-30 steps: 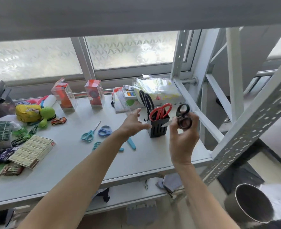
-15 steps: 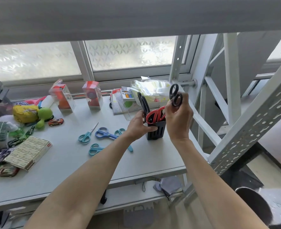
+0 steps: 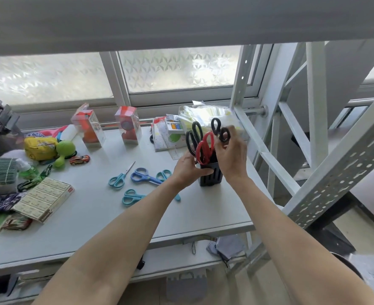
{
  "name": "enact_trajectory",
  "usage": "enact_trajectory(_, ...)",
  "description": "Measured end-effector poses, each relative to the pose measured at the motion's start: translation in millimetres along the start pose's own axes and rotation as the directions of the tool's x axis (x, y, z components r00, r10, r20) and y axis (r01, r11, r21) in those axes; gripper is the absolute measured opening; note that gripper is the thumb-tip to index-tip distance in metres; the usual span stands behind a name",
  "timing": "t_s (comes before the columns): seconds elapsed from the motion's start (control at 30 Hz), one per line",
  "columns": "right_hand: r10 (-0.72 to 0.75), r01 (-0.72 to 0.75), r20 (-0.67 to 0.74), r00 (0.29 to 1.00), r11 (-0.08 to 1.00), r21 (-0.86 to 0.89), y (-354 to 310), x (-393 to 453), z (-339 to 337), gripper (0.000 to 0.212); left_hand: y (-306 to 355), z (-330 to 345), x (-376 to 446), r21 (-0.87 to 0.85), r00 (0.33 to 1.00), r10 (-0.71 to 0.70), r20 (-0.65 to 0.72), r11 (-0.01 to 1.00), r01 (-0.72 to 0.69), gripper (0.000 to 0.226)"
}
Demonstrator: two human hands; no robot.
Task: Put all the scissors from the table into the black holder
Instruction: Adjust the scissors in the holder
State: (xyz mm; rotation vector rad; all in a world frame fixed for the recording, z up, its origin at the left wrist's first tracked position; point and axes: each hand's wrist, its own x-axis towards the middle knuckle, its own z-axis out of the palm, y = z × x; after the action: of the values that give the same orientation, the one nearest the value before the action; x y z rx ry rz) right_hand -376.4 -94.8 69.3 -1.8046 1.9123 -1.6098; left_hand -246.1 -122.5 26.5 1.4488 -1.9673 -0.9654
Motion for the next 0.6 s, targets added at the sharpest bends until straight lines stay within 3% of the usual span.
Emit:
enact_trajectory(0.1,0.047,-0.044,0.082,0.996,0.998,-0.039,5.7,-3.7,-0.8,0.011,-0.7,-1.6,-2.3,-0.042,1.0,0.005,0.006,0.999,-0.005,0.045)
enact_trajectory(0.4,0.028,0.05,0.233,0.972,0.944,-0.325,0.9,-25.9,5.4,0.063,9.3,4.2,-6.6,-0.02,0.995,0.067,-0.074,0.997,-0.069,0.039)
enact_trajectory(0.6,0.109,-0.031,0.228,0.968,0.946,-0.322,4.6,-27.2,4.6,0.055,11.7,6.9,-6.9,-0.005,0.994,0.067,-0.083,0.998,-0.067,0.041)
